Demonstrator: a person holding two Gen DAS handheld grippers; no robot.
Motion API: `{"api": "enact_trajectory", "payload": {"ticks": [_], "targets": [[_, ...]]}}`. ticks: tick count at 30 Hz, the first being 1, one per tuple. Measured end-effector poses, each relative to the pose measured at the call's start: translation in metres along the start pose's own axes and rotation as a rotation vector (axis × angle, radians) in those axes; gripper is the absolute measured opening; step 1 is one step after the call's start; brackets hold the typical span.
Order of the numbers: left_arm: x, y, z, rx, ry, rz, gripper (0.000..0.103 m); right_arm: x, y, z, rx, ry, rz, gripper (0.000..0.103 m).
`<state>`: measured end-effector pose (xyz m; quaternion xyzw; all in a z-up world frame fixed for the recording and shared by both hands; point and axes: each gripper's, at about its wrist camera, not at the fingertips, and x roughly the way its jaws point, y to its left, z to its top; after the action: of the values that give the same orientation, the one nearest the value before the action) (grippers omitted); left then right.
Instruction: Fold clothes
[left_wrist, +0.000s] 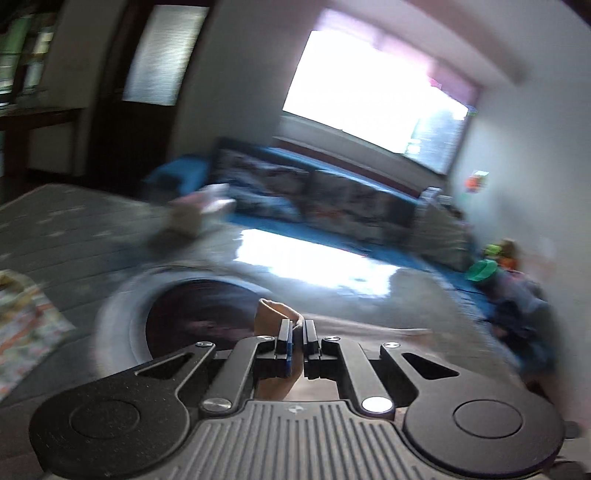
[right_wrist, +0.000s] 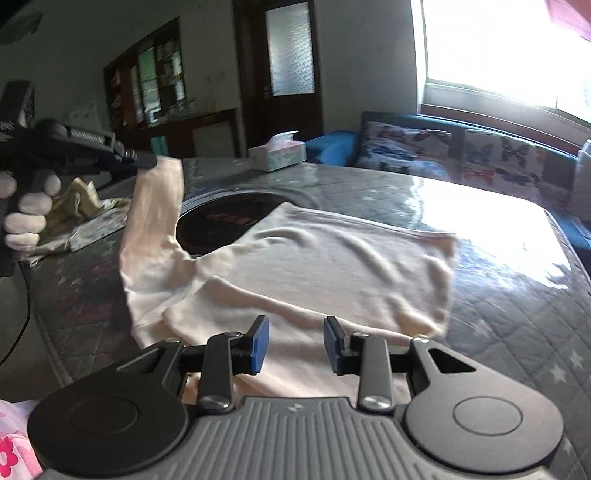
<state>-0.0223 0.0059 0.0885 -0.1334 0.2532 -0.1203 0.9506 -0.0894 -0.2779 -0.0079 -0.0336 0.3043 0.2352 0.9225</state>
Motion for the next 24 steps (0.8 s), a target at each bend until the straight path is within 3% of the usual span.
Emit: {"api": "enact_trajectory", "payload": {"ticks": [10,14,24], "targets": [[0.029,-0.114,-0.020,0.084,0.086,-0.271,0.005,-0.025,-0.032,-0.023,0.085,-0.031,-0.060,0.032],[0.049,-0.136,-0.037,0.098,0.157,-0.326,0.005,-0.032,-0.039,-0.031,0.105,-0.031,-0.080,0.032],[0.073,-0.150,-0.077,0.128,0.291,-0.397,0.006,-0.031,-0.051,-0.034,0.130,-0.022,-0.112,0.032]]}}
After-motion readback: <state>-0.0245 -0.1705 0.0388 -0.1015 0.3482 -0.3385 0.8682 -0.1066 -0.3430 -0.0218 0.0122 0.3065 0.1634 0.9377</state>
